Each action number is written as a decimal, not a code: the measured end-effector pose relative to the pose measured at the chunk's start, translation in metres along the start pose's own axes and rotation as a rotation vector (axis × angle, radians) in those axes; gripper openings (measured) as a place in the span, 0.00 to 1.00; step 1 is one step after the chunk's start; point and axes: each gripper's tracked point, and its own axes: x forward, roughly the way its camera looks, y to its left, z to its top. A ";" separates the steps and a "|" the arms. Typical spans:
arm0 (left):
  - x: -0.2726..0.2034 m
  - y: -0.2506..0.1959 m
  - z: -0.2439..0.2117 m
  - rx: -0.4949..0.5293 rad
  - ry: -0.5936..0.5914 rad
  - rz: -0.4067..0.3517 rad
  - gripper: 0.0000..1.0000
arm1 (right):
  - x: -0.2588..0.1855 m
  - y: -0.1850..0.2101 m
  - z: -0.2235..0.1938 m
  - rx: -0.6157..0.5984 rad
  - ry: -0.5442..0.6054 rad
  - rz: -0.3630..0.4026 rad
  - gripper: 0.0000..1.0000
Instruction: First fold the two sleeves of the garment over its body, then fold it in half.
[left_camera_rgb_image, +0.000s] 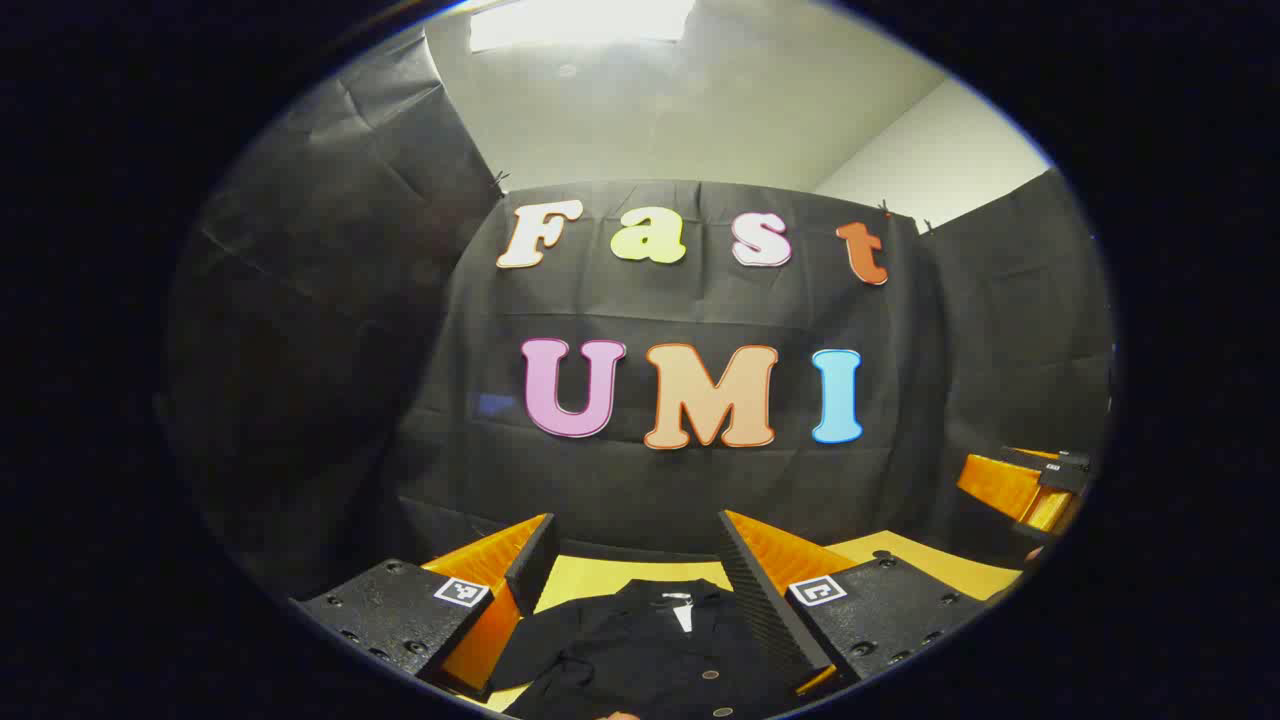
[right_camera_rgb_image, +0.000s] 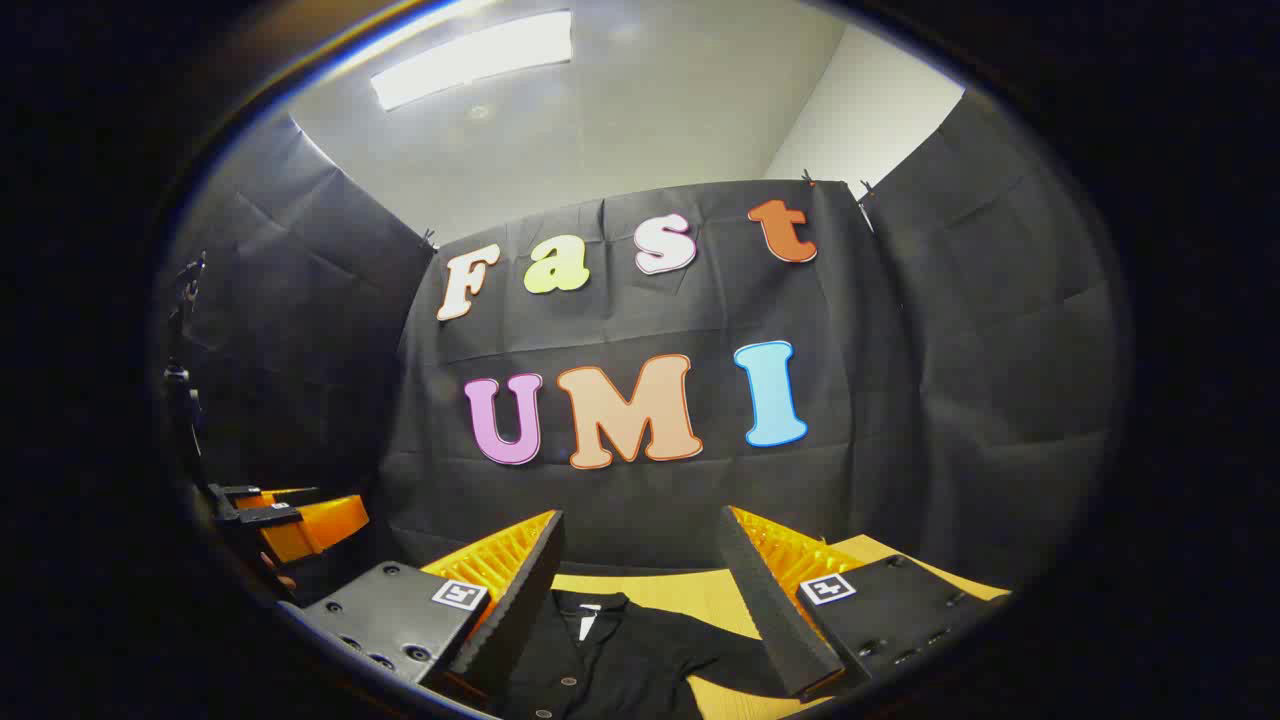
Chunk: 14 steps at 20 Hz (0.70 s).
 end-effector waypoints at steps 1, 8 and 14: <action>0.000 0.002 0.001 0.004 0.003 0.009 0.92 | 0.001 0.001 0.001 0.000 -0.003 0.008 0.98; 0.005 -0.009 0.003 0.029 0.015 0.008 0.92 | 0.010 -0.001 0.003 -0.019 -0.007 0.046 0.94; 0.012 -0.005 -0.001 0.019 0.028 0.020 0.92 | 0.018 -0.006 -0.002 -0.035 0.005 0.046 0.94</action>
